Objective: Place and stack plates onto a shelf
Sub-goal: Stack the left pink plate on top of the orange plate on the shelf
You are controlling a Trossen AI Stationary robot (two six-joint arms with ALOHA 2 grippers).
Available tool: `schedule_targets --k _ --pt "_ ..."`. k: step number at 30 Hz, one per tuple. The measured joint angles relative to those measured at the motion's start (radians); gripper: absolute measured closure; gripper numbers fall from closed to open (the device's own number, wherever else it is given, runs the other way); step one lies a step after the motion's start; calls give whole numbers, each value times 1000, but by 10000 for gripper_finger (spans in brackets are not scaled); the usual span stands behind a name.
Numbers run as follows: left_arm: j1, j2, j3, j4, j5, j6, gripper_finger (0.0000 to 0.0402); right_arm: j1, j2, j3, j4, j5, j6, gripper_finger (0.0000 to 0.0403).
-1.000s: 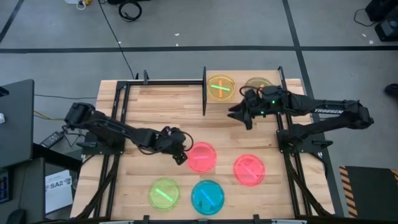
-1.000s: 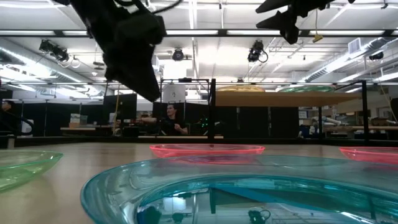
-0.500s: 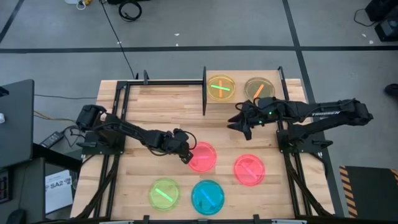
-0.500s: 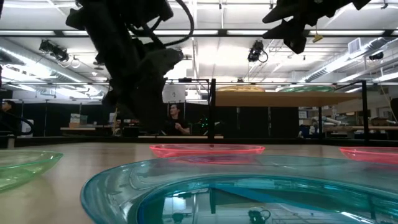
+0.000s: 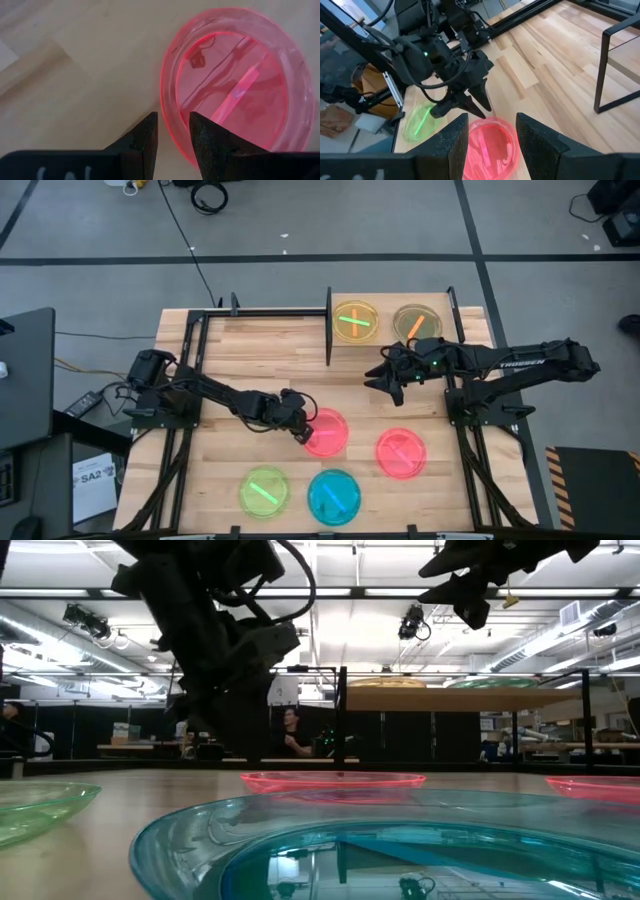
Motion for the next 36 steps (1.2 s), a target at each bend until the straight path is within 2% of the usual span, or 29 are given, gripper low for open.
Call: schedule_targets --k 23,36 --pt "-4 98 4 75 40 -38 286 1 0 0 6 0 -6 231" --pt "-2 97 2 75 45 -31 366 1 0 0 6 1 -6 231"
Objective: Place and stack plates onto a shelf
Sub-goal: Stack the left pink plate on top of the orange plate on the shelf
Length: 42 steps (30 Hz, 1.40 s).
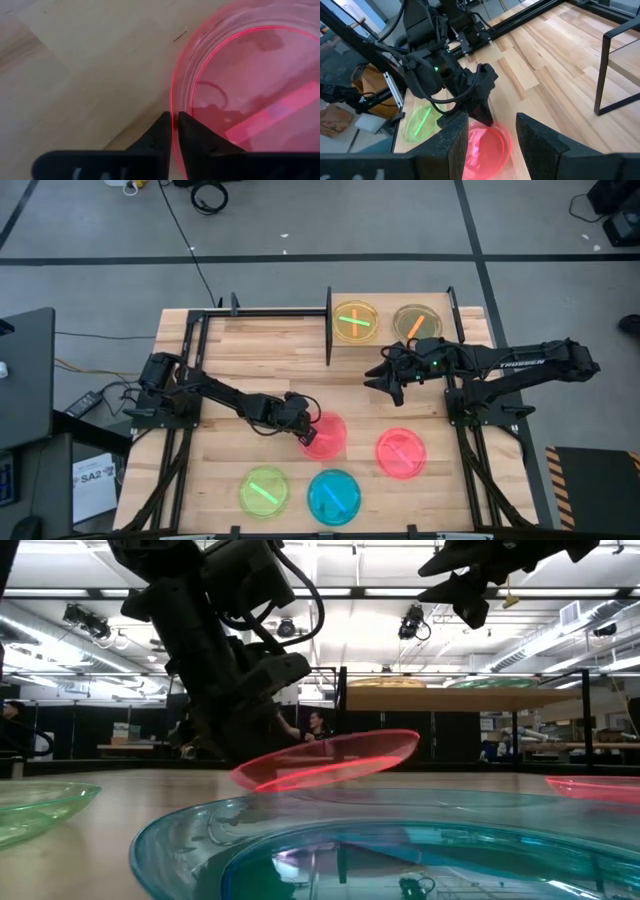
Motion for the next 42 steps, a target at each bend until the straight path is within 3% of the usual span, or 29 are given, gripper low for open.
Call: schedule_targets --k 7,26,33,42 --pt "-2 -49 -3 -8 -18 74 395 0 0 0 0 0 0 231" --pt "57 -168 -2 -13 -64 235 396 0 0 0 7 3 11 231" --pt "94 -235 -1 -3 -69 290 395 0 0 1 16 104 11 231" --pt "146 -321 -2 -3 -69 333 395 0 0 1 17 158 10 231"
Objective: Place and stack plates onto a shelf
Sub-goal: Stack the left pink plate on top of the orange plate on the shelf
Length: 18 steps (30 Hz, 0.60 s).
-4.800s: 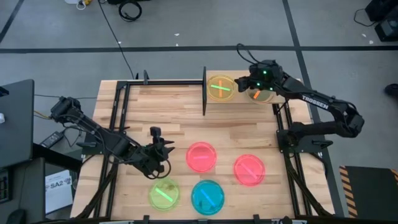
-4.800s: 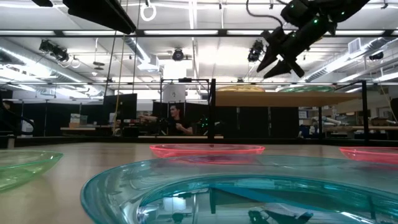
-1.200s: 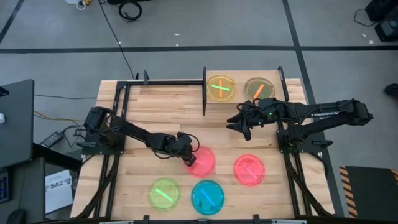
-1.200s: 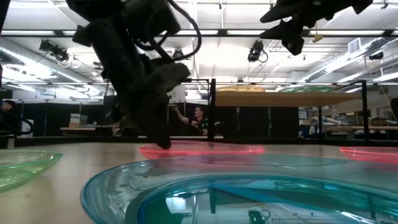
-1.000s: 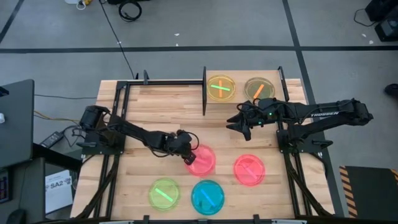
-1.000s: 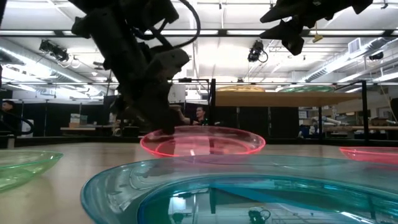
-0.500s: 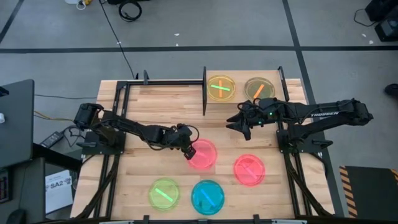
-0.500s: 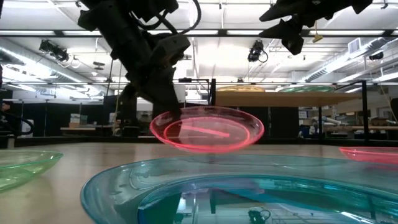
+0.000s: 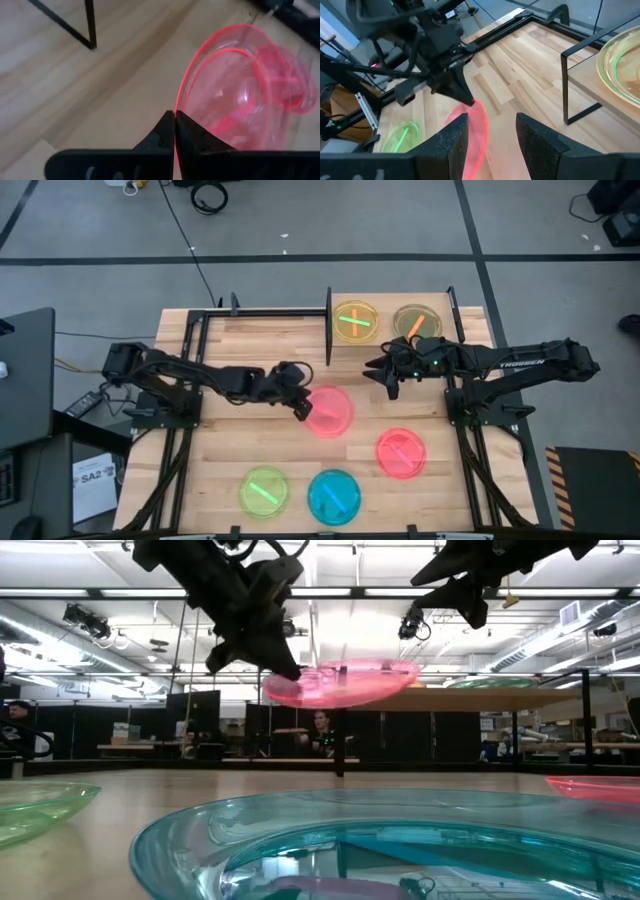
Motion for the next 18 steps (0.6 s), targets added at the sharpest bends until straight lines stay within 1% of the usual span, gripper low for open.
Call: schedule_targets --k 3,6,10,15,18 --pt "22 -21 0 12 -1 10 395 0 2 0 1 4 1 231" --pt "44 -35 0 30 -1 15 395 0 27 0 17 29 1 231" --pt "67 -39 0 64 0 51 395 0 95 0 75 29 -2 231" --pt "88 -39 0 83 0 54 395 0 188 1 157 48 -2 231" --pt "95 -39 0 89 0 55 395 0 232 1 166 51 -3 231"
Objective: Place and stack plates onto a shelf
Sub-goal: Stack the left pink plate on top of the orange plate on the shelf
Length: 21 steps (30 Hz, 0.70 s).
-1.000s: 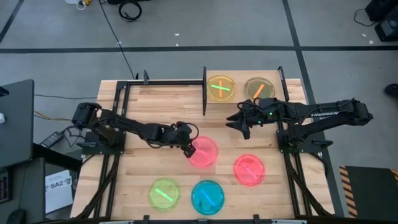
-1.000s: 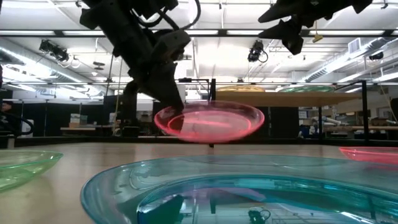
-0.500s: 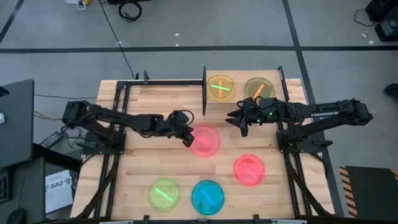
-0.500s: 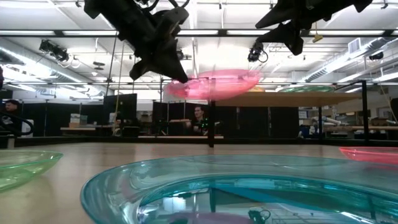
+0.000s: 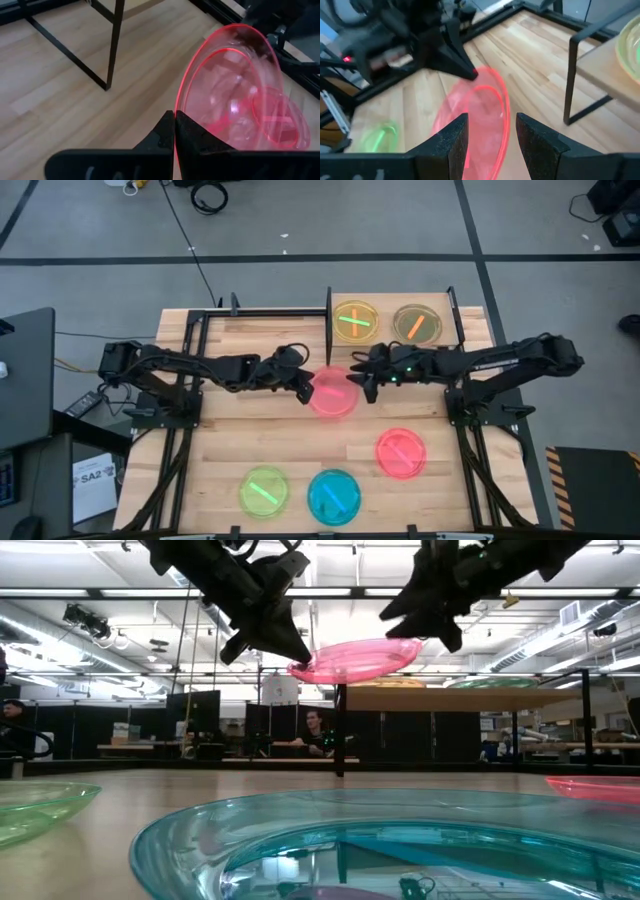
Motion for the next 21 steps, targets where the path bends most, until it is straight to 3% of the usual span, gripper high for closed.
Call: schedule_targets --k 10,21 --pt "-1 0 0 6 1 1 395 0 64 0 21 54 -7 238" --pt "-1 0 0 21 1 1 395 0 64 0 9 50 -7 294"
